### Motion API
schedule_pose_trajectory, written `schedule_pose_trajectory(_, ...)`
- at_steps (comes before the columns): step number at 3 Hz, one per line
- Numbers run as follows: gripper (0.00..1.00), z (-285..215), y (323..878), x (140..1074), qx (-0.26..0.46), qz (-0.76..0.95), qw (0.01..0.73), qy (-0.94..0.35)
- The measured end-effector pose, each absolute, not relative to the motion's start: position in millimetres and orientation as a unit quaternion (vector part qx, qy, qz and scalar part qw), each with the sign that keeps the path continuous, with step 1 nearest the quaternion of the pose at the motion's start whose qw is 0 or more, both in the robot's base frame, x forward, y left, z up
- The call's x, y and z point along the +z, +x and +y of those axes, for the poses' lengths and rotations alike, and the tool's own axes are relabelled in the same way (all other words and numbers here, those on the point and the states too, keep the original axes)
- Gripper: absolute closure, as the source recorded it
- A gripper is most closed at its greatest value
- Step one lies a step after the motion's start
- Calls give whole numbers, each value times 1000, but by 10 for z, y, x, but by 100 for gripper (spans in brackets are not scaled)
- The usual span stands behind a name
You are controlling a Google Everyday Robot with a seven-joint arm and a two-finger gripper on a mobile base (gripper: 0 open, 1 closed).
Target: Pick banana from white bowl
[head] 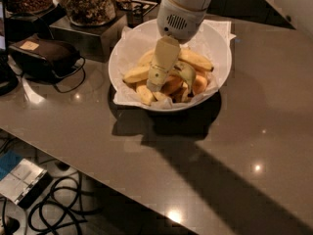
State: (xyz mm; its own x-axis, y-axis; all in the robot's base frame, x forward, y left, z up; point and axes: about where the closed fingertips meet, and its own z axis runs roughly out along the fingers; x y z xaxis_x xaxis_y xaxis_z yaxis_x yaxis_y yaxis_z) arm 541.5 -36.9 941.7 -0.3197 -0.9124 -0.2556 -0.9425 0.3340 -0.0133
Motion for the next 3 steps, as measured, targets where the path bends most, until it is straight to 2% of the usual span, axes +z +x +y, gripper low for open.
schedule_pose_trajectory(1,0,-248,5332,9407,88,811,82,-573)
schedule_pose_trajectory(2,18,-167,5325,9386,98,814,69,-569)
schedule_pose_trajectory(3,32,-102,5350,9320,102,816,59,-566)
